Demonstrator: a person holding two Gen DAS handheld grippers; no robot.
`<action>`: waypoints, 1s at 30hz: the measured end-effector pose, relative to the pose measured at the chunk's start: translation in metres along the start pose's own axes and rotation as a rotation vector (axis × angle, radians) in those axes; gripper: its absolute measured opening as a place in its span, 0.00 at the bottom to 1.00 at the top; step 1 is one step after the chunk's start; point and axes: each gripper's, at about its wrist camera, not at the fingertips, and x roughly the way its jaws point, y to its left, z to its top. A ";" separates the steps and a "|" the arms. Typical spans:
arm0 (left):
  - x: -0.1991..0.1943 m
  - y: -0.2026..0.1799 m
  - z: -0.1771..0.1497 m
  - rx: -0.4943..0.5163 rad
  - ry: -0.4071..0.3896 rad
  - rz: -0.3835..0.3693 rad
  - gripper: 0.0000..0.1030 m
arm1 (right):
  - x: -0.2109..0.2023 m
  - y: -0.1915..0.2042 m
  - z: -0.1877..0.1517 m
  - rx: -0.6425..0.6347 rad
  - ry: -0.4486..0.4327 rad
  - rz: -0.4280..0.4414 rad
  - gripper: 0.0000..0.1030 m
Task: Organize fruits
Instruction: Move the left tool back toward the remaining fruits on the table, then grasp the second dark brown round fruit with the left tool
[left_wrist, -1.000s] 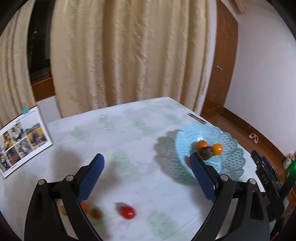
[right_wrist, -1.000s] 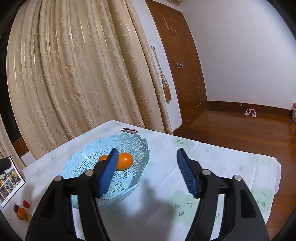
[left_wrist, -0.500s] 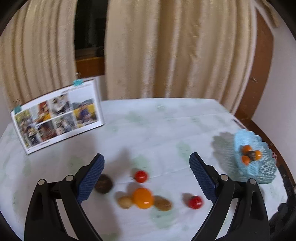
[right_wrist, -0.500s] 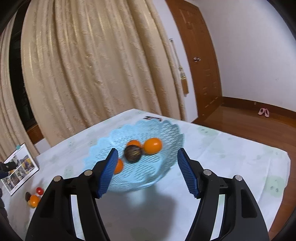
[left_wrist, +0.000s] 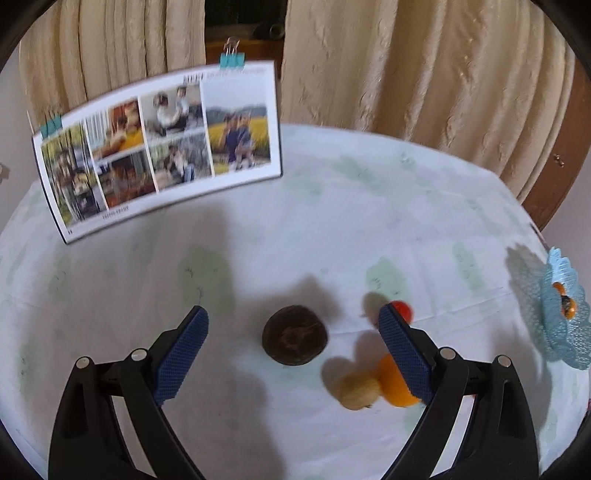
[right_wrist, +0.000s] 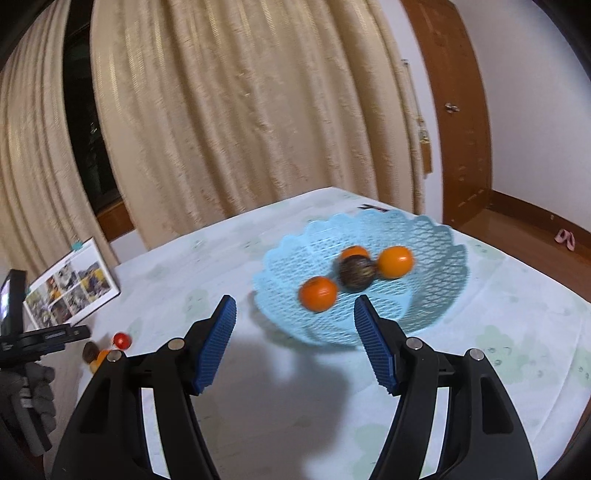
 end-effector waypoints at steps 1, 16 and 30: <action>0.004 0.001 0.000 0.000 0.007 0.003 0.90 | 0.001 0.004 -0.001 -0.010 0.006 0.007 0.66; 0.027 0.003 -0.012 0.018 0.060 0.015 0.53 | 0.015 0.059 -0.016 -0.133 0.121 0.165 0.66; -0.023 0.009 0.009 -0.010 -0.051 0.020 0.42 | 0.038 0.127 -0.023 -0.238 0.268 0.368 0.66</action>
